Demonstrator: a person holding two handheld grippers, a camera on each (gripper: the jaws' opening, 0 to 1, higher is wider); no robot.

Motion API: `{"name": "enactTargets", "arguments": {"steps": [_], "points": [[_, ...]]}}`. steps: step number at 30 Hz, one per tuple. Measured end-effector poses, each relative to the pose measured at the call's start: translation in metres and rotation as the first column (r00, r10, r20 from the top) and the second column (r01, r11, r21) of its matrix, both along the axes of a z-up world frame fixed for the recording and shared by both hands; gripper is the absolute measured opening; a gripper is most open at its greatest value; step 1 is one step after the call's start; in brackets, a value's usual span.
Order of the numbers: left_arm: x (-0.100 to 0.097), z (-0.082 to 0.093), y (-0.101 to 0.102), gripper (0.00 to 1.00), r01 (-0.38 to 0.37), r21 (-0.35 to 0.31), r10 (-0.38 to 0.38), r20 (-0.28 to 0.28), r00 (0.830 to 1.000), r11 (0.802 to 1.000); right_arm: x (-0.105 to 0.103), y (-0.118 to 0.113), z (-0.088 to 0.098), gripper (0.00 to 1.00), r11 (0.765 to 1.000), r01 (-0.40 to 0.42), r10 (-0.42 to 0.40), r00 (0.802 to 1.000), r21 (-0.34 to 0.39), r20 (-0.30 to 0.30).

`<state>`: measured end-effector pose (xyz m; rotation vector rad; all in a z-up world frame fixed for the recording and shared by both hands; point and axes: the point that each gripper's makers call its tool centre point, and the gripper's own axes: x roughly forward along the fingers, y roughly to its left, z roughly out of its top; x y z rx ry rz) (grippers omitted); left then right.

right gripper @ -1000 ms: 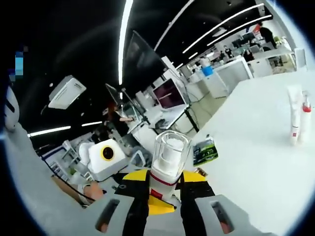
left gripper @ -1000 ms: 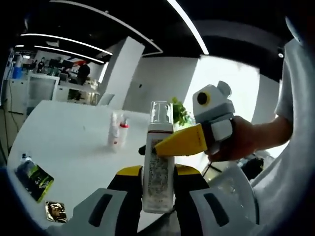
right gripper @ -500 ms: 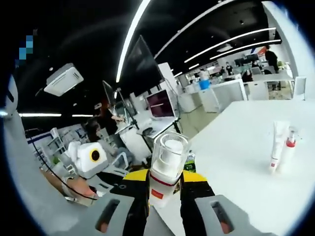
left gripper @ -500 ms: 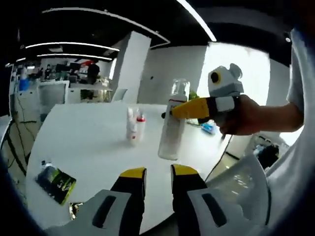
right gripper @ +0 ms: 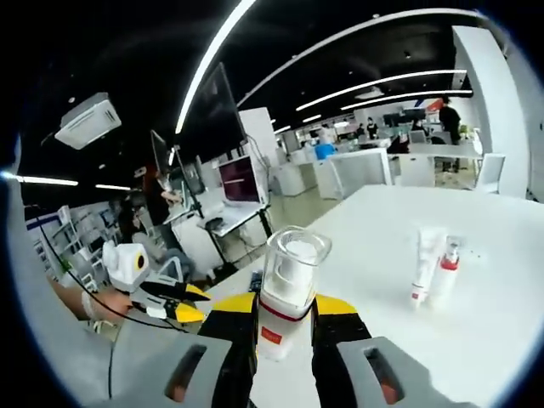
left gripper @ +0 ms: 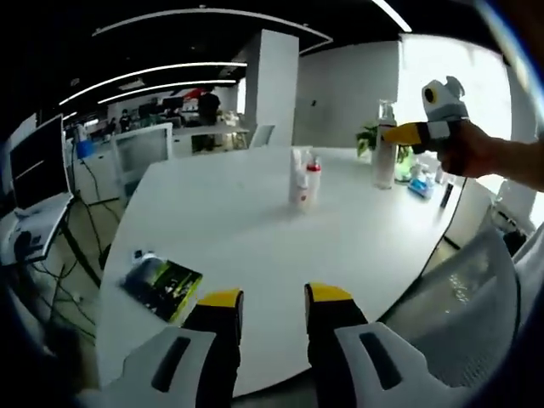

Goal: Arrange the skincare products in the storage area until every visible bottle or jar stands upright without overlapping.

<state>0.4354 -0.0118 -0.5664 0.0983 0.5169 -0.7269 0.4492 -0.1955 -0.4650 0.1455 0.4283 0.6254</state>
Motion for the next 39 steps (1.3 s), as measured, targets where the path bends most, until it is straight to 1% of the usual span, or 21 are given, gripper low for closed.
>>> {"name": "enactTargets", "arguments": {"steps": [2, 5, 9, 11, 15, 19, 23, 27, 31, 36, 39], "points": [[-0.002, -0.009, -0.003, 0.26, 0.005, 0.029, -0.004, -0.023, 1.0, 1.0, 0.003, -0.004, 0.0, 0.17, 1.0, 0.01, -0.01, 1.0, -0.02, 0.005], [-0.001, -0.015, -0.002, 0.25, -0.001, 0.049, 0.002, -0.02, 1.0, 0.999, 0.011, -0.011, -0.001, 0.17, 1.0, 0.021, -0.02, 1.0, -0.021, 0.009], [-0.002, -0.034, 0.004, 0.21, -0.001, 0.143, 0.009, -0.053, 0.999, 0.99, 0.018, -0.017, -0.005, 0.17, 0.998, 0.033, -0.033, 0.999, -0.053, 0.011], [-0.003, -0.036, 0.003, 0.2, 0.006, 0.142, 0.002, -0.055, 0.998, 0.99, 0.022, -0.02, -0.007, 0.17, 0.998, 0.037, -0.036, 0.999, -0.059, 0.012], [-0.006, -0.046, 0.004, 0.21, 0.017, 0.185, -0.001, -0.085, 0.996, 0.983, 0.029, -0.026, -0.012, 0.17, 0.996, 0.052, -0.052, 0.999, -0.07, 0.008], [-0.007, -0.049, 0.005, 0.2, 0.022, 0.199, -0.004, -0.09, 0.996, 0.98, 0.036, -0.033, -0.019, 0.17, 0.994, 0.067, -0.067, 0.998, -0.088, 0.005], [-0.008, -0.052, 0.007, 0.18, 0.028, 0.216, -0.006, -0.102, 0.995, 0.976, 0.045, -0.045, -0.031, 0.17, 0.986, 0.096, -0.097, 0.995, -0.133, 0.002], [-0.009, -0.053, 0.008, 0.16, 0.028, 0.22, -0.004, -0.109, 0.994, 0.975, 0.055, -0.055, -0.042, 0.17, 0.981, 0.116, -0.119, 0.993, -0.156, -0.007], [-0.01, -0.056, 0.009, 0.14, 0.029, 0.227, -0.001, -0.124, 0.992, 0.973, 0.062, -0.06, -0.049, 0.17, 0.977, 0.121, -0.125, 0.992, -0.177, -0.014], [-0.01, -0.058, 0.011, 0.14, 0.023, 0.229, 0.009, -0.136, 0.991, 0.973, 0.07, -0.067, -0.055, 0.17, 0.971, 0.121, -0.126, 0.992, -0.207, -0.01], [-0.012, -0.06, 0.011, 0.14, 0.031, 0.235, 0.004, -0.146, 0.989, 0.971, 0.076, -0.074, -0.063, 0.17, 0.967, 0.133, -0.141, 0.99, -0.218, -0.021]]}}
